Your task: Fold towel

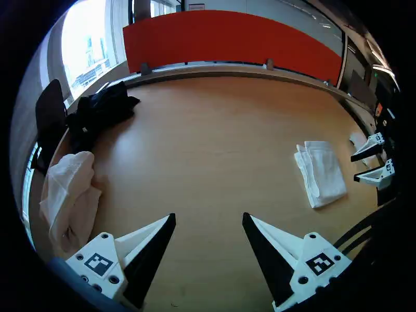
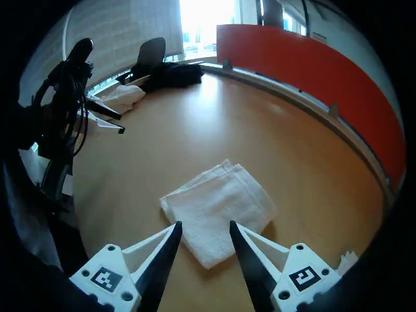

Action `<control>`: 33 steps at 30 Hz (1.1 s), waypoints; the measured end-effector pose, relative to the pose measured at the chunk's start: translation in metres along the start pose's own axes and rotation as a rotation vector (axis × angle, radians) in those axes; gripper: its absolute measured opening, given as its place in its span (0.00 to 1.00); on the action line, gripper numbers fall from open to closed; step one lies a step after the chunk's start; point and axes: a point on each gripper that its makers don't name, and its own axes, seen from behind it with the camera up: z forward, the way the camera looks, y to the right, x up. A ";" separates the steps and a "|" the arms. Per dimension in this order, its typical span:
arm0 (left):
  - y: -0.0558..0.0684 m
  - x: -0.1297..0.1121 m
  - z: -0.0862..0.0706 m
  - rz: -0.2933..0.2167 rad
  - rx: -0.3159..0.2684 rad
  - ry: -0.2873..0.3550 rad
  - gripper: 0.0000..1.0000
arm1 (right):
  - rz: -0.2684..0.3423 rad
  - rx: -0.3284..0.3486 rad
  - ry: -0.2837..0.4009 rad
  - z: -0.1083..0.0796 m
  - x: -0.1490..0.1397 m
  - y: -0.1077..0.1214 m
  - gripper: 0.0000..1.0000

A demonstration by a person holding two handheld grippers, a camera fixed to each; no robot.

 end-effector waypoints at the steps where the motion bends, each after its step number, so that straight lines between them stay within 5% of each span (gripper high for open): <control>1: 0.000 0.000 0.000 0.000 0.000 0.000 0.95 | 0.002 -0.002 -0.004 0.000 -0.003 0.000 0.70; 24: 0.003 0.000 -0.002 0.006 -0.005 0.002 0.95 | 0.029 -0.028 -0.126 0.002 -0.065 0.004 0.70; 33: 0.003 0.000 -0.002 0.007 -0.005 0.002 0.95 | 0.046 -0.036 -0.163 0.003 -0.079 0.007 0.59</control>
